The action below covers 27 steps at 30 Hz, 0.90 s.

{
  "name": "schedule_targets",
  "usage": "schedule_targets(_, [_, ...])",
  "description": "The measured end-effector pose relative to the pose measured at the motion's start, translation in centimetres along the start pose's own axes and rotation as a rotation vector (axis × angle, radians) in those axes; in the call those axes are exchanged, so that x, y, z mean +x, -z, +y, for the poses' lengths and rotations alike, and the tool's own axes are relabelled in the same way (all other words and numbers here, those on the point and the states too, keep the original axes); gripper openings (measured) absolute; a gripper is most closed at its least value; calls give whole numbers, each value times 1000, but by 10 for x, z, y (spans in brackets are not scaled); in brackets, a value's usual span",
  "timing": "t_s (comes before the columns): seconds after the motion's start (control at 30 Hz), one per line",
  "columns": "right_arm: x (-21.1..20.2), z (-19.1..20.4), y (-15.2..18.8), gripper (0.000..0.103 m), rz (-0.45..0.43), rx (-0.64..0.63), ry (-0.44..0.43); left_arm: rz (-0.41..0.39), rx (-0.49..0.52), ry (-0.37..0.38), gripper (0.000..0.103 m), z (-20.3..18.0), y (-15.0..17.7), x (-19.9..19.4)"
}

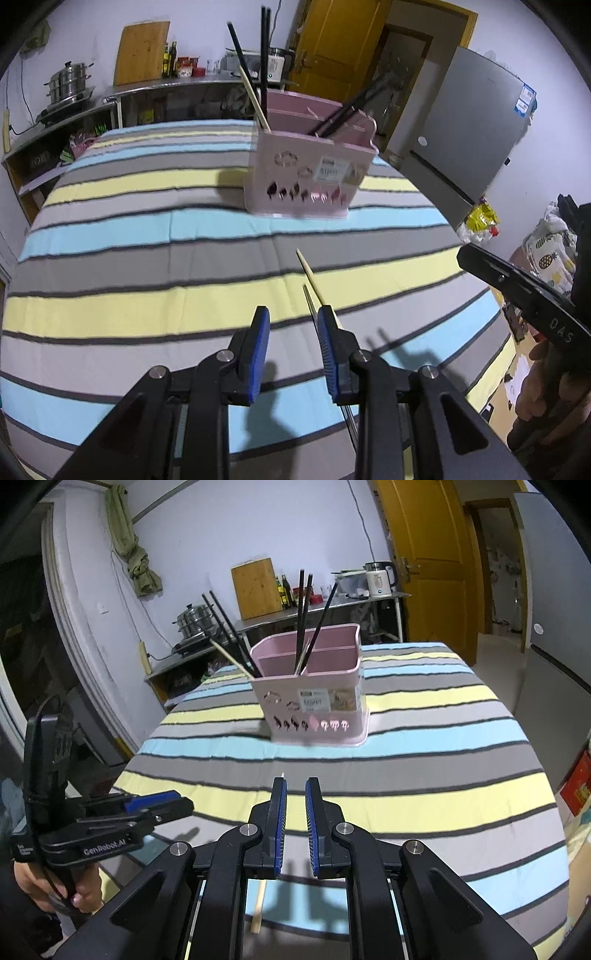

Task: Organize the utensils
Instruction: 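Move both open tools back toward the wooden and metal chopsticks on the cloth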

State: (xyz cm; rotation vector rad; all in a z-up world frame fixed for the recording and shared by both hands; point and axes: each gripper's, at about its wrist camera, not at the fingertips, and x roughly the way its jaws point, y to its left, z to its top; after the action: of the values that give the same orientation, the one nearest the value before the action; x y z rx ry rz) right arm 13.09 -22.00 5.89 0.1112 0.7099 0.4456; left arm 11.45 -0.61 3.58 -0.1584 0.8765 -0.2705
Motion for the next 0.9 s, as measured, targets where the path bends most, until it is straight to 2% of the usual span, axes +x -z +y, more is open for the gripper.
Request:
schedule_targets(0.27, [4, -5, 10, 10, 24, 14, -3, 61, 1, 11, 28, -10, 17, 23])
schedule_targets(0.63, [9, -15, 11, 10, 37, 35, 7, 135, 0, 16, 28, -19, 20, 60])
schedule_targets(0.7, [11, -16, 11, 10, 43, 36, 8, 133, 16, 2, 25, -22, 19, 63])
schedule_targets(0.83, [16, -15, 11, 10, 54, 40, 7, 133, 56, -27, 8, -23, 17, 66])
schedule_targets(0.9, [19, -13, 10, 10, 62, 35, 3, 130, 50, -37, 7, -17, 15, 65])
